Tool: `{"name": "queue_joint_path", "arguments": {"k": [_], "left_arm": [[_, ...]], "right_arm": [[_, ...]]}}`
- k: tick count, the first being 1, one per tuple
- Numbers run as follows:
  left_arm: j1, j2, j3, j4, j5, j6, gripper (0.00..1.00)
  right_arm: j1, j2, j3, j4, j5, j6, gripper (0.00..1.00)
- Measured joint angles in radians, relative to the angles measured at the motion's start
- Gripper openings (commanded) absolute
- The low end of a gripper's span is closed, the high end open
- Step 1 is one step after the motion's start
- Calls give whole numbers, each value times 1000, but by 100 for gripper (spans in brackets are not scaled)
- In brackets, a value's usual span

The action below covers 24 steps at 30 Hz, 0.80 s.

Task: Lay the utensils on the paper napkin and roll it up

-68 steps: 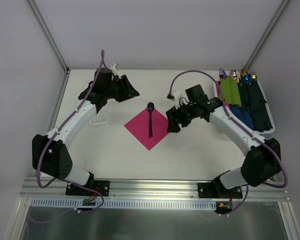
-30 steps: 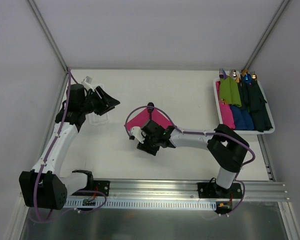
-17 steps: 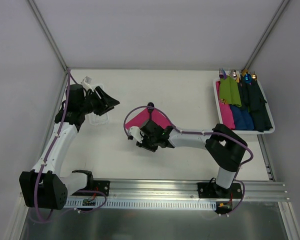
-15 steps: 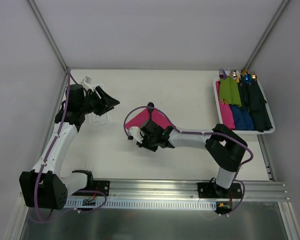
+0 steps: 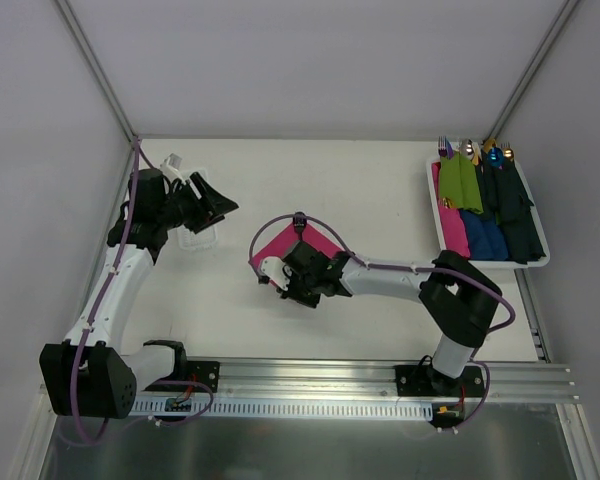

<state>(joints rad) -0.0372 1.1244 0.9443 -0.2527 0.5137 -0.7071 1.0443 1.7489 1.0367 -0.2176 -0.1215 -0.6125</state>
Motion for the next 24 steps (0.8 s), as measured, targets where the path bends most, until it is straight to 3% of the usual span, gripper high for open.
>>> {"name": "queue_joint_path", "arguments": {"k": [8, 14, 24], "left_arm": [[0, -21, -45, -8, 24, 31, 66], [0, -76, -116, -16, 35, 45, 72], [0, -180, -251, -16, 55, 47, 66]], "right_arm": [[-8, -2, 94, -114, -71, -8, 0], [-91, 29, 182, -182, -169, -46, 0], [-208, 129, 283, -275, -311, -124, 0]]}}
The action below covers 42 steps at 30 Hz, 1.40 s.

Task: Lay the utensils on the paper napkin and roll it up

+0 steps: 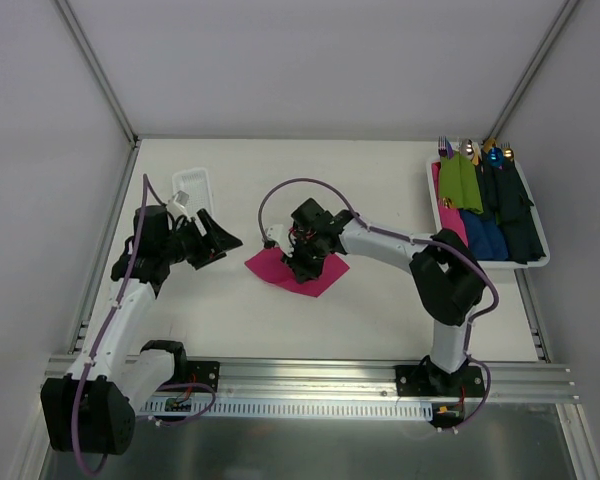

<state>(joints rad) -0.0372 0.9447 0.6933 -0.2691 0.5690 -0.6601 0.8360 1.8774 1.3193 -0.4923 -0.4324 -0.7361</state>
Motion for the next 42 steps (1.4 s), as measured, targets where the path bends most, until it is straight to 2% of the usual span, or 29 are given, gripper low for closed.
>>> {"name": "queue_joint_path", "arguments": {"k": [4, 5, 8, 19, 22, 26, 33, 42], "left_arm": [[0, -33, -50, -1, 8, 5, 54], [-1, -41, -63, 1, 8, 4, 48], [-10, -71, -114, 3, 6, 2, 43], [-96, -85, -219, 33, -4, -30, 42], [-156, -53, -219, 64, -29, -45, 39], [-252, -1, -224, 109, -68, -84, 27], [-317, 91, -241, 198, -116, -151, 12], [-420, 278, -240, 349, -146, -227, 7]], "right_arm": [[-18, 21, 18, -31, -37, -24, 0], [-22, 27, 26, -39, -45, -29, 0], [-31, 46, 52, -52, -64, -40, 0], [-41, 124, 158, -103, -108, -51, 0], [-41, 149, 181, -116, -112, -54, 0], [-43, 167, 191, -128, -119, -55, 0], [-55, 187, 208, -148, -134, -55, 0], [-70, 219, 248, -166, -153, -54, 0]]}}
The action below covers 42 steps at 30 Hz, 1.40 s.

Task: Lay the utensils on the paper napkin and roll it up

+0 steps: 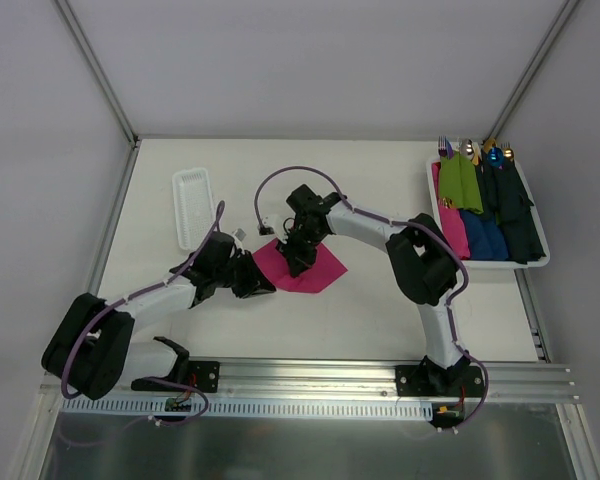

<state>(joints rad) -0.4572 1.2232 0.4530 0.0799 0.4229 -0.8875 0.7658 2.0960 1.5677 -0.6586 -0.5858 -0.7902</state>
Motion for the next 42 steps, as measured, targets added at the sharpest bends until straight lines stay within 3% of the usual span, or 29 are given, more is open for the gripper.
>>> {"name": "queue_joint_path", "arguments": {"k": [22, 25, 30, 32, 42], "left_arm": [[-60, 248, 63, 200, -62, -149, 2], [-60, 264, 63, 192, -76, -170, 1], [-60, 264, 63, 164, -113, -198, 0], [-60, 266, 63, 153, -122, -206, 0], [-60, 295, 84, 113, -139, -252, 0]], "right_arm": [[-7, 16, 32, -27, -29, 12, 0], [-10, 16, 32, -27, -29, 16, 6], [-16, 16, 33, -28, -32, 31, 40], [-20, 16, 33, -28, -32, 43, 45], [-131, -40, 30, -14, -45, 187, 48]]}}
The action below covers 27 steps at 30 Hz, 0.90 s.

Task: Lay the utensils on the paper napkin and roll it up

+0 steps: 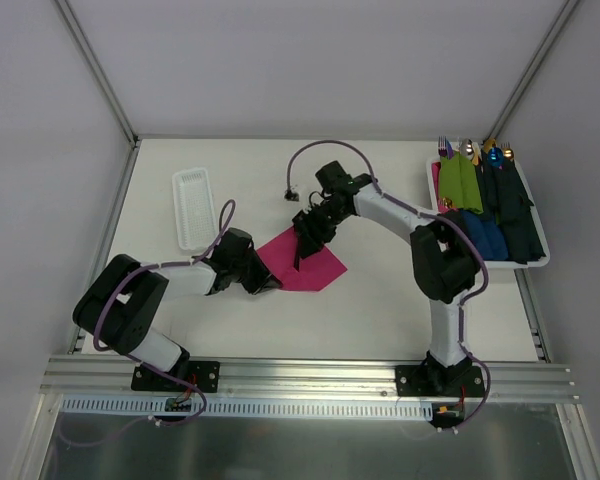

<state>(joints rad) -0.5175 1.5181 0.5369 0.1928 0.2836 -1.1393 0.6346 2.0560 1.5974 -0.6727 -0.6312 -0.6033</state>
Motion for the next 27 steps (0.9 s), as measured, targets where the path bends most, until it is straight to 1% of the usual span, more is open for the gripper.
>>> {"name": "queue_joint_path", "arguments": {"k": [4, 5, 10, 15, 18, 21, 24, 27], "left_arm": [[0, 11, 12, -8, 2, -5, 0], [0, 17, 17, -8, 4, -6, 0], [0, 38, 37, -11, 17, -6, 0], [0, 42, 44, -18, 21, -5, 0], [0, 45, 47, -19, 22, -2, 0], [0, 47, 50, -22, 22, 0, 1], [0, 47, 51, -24, 22, 3, 4], [0, 48, 55, -29, 22, 4, 4]], "right_arm": [[-74, -111, -68, 39, -16, 80, 42], [-86, -142, -92, 45, -23, 100, 39], [-71, -232, -219, 101, -74, 219, 31], [-39, -230, -282, 133, -84, 312, 29], [-29, -223, -285, 162, -85, 370, 26], [-22, -202, -285, 192, -85, 416, 26], [-10, -168, -285, 206, -82, 448, 26], [6, -143, -285, 211, -81, 474, 26]]}}
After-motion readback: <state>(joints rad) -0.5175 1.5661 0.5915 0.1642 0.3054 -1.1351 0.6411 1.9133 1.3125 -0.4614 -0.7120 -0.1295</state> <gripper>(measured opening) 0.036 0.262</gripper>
